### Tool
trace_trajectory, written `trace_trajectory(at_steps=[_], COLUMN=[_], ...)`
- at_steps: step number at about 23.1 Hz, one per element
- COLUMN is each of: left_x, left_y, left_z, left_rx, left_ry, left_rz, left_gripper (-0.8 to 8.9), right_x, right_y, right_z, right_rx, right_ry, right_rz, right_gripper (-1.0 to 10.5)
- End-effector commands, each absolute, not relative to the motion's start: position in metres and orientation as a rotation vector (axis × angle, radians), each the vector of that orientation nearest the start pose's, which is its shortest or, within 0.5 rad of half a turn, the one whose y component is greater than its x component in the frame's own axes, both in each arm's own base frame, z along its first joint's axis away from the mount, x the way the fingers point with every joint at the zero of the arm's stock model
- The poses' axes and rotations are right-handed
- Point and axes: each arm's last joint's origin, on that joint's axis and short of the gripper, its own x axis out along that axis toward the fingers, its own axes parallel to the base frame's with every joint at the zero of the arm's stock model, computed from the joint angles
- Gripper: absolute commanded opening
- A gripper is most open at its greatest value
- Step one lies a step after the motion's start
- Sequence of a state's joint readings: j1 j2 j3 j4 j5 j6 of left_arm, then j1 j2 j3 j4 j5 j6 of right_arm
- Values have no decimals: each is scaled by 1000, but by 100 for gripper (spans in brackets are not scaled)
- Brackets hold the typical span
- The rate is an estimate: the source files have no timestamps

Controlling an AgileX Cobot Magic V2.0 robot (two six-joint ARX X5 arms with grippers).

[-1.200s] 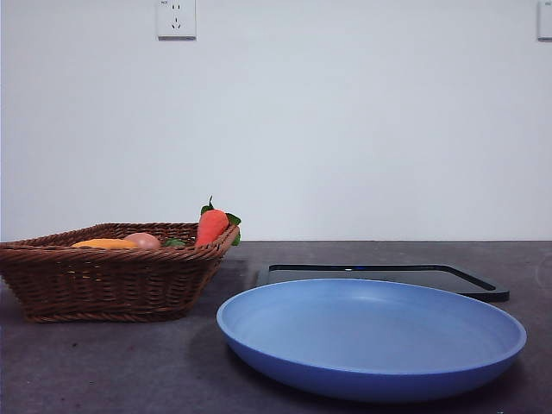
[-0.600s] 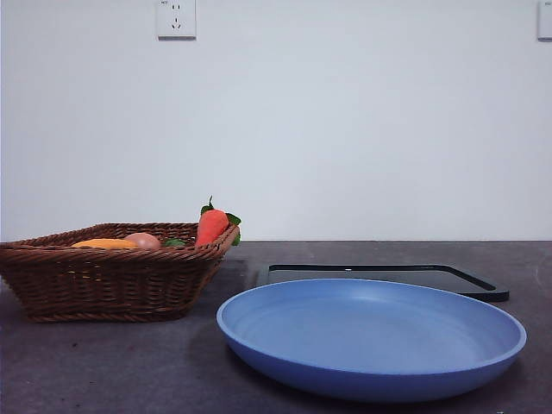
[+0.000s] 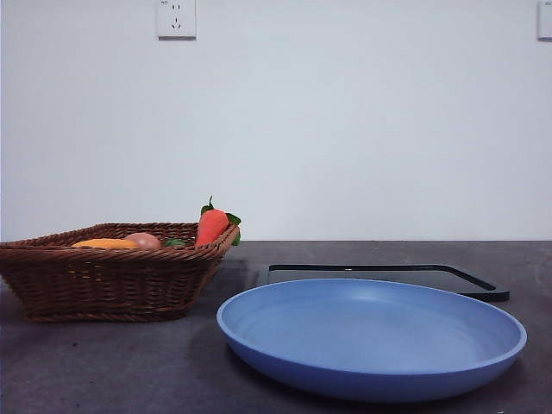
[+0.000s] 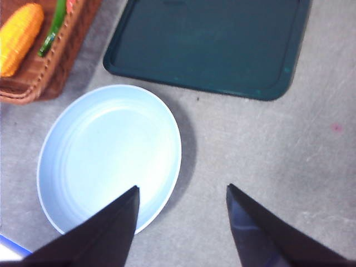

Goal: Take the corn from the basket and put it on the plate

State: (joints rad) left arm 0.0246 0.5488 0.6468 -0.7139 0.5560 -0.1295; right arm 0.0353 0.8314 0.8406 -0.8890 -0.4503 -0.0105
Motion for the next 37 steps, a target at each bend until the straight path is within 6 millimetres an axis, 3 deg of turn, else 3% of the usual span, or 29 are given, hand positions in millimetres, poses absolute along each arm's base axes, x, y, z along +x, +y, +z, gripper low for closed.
trace_trajectory(at_steps=[1,6,12,16,21,24,32,37], left_x=[110,110,110,110,110,110,110,112], left_y=[-13,-13,-13,-13,-13,-13,-13,-13], left_z=[277,277,277,277,277,277,277,277], left_rx=[-289,-290,-291,-291,-291,-291,-291,-297], left_ry=[608,602,602,603,602,602,603,615], left_rz=[-489,-489,-488,-489,-488,-488,-489,-487], left_gripper=[352,352,352,352,352,352,352,351], right_x=[156,188,228,244,253,255,256,256], right_y=[22,39,59,68,82,91,93,93], right_z=[288,270,229,204,178,168,158,159], right_rx=[172,163,149,129,109,94,92,96], right_ry=[876,945,1087,1162,1243,1275,1313,1313], right_rz=[483,543,585,606,636,654,655,652], right_gripper=[268,268,268,267,264,198,13,1])
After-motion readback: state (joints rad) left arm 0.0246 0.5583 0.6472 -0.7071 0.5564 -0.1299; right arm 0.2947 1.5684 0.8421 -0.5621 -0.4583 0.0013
